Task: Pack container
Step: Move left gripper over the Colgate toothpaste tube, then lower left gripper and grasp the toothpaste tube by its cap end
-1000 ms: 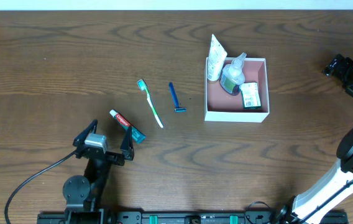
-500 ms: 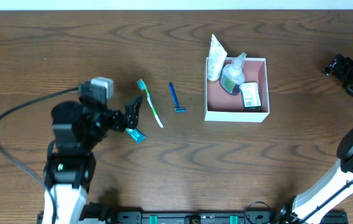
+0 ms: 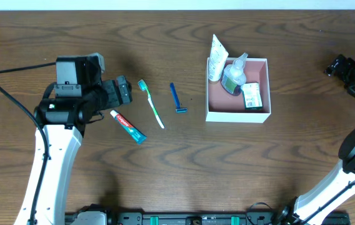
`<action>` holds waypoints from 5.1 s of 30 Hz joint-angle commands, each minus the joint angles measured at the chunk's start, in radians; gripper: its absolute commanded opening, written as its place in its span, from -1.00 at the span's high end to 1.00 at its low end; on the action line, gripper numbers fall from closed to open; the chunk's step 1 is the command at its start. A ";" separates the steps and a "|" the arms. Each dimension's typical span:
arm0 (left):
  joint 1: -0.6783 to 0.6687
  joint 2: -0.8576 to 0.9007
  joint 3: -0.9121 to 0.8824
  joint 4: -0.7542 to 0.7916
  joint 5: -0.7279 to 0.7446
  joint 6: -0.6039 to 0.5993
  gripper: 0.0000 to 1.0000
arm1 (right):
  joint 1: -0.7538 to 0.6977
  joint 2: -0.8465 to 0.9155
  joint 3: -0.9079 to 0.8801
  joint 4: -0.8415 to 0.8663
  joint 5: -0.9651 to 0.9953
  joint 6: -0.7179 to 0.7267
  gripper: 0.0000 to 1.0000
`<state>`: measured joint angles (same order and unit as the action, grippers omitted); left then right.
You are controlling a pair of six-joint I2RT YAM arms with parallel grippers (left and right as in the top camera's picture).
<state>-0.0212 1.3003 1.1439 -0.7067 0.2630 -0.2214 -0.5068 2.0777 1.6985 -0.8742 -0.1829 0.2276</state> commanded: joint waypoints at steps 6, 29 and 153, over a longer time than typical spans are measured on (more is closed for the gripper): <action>-0.014 0.079 0.005 -0.149 -0.271 -0.433 -0.96 | -0.003 -0.025 -0.005 0.000 0.002 0.011 -0.98; -0.076 0.374 0.003 -0.190 -0.248 -0.624 -0.96 | -0.003 -0.025 -0.005 0.000 0.002 0.011 -0.98; -0.076 0.360 -0.128 -0.018 -0.249 -0.603 -0.05 | -0.003 -0.025 -0.005 0.000 0.002 0.011 -0.99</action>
<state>-0.0963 1.6680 0.9993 -0.7181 0.0246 -0.8314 -0.5068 2.0777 1.6985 -0.8742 -0.1829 0.2276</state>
